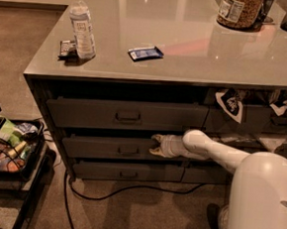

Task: Open middle drawer

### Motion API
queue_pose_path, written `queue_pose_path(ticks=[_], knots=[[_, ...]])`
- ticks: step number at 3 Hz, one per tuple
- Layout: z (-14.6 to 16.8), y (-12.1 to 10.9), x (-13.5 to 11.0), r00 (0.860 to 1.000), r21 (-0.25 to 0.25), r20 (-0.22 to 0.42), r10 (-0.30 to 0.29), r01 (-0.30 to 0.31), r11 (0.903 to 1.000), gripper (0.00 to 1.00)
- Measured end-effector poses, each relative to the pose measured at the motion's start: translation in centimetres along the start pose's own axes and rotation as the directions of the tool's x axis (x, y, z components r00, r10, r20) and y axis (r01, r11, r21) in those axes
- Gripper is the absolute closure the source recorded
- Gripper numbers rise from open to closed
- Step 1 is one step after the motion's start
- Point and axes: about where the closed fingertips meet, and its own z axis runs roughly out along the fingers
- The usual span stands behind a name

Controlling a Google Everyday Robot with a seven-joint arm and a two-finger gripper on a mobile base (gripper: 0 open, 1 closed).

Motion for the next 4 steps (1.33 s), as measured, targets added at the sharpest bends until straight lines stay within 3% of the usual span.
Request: queue_pose_path(ticks=[1, 4], knots=[[0.0, 0.0, 0.0, 1.0, 0.0, 0.0, 0.0, 0.0, 1.0, 1.0], [-0.5, 1.1, -0.6, 1.0, -0.04, 0.013, -0.002, 0.002, 0.9992, 1.0]])
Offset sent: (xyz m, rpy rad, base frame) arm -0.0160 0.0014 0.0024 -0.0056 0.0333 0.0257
